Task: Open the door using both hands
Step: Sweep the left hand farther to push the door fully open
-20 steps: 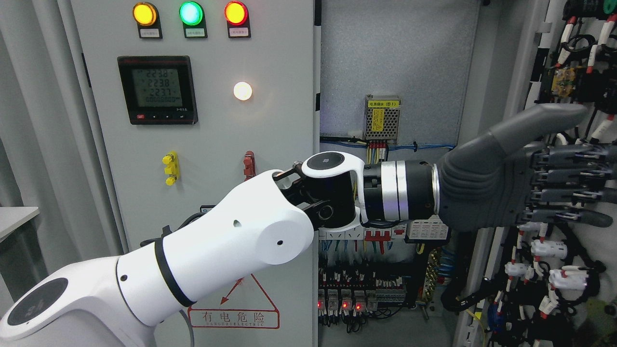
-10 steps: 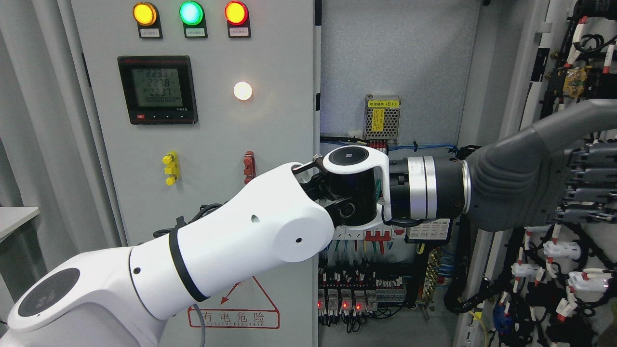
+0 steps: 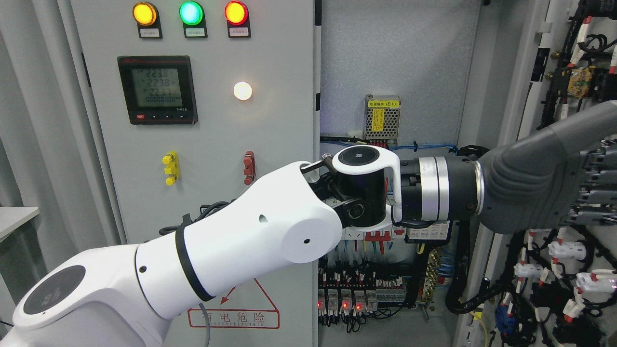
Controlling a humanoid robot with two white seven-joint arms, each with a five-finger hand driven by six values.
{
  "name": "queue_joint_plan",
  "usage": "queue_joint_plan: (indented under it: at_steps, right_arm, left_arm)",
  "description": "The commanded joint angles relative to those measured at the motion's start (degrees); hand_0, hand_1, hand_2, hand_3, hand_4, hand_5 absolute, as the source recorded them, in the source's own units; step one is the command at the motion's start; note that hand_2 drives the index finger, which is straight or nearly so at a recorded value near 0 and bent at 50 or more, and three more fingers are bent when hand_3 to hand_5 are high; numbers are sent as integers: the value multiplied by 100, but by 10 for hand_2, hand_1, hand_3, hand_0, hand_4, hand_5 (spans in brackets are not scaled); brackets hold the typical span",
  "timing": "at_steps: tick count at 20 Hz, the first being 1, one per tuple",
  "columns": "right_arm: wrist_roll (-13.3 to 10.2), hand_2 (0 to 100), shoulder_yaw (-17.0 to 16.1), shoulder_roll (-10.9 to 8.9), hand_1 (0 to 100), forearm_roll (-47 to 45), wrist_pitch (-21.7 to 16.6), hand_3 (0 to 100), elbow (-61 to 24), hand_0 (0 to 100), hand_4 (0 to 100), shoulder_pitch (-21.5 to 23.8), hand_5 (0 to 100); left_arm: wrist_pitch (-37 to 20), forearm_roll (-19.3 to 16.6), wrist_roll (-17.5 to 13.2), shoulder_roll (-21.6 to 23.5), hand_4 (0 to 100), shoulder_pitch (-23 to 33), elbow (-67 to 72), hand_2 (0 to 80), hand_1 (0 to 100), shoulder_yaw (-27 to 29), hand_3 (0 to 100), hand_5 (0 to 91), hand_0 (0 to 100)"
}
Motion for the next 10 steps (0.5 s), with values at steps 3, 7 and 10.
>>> queue_joint_plan:
  at_steps: [3, 7, 10]
  right_arm:
    - [2, 0, 0, 0, 0, 0, -1, 0, -167, 219, 0, -44, 0]
    - [2, 0, 0, 0, 0, 0, -1, 0, -167, 219, 0, -35, 0]
    - [2, 0, 0, -9, 0, 0, -1, 0, -167, 219, 0, -44, 0]
  left_arm:
    - [1, 102, -7, -54, 34, -26, -124, 28, 0, -32, 28, 0, 290]
    - [-8, 111, 2, -54, 34, -8, -151, 29, 0, -32, 28, 0, 290]
    - [9, 59, 2, -54, 34, 1, -142, 29, 0, -14, 28, 0, 290]
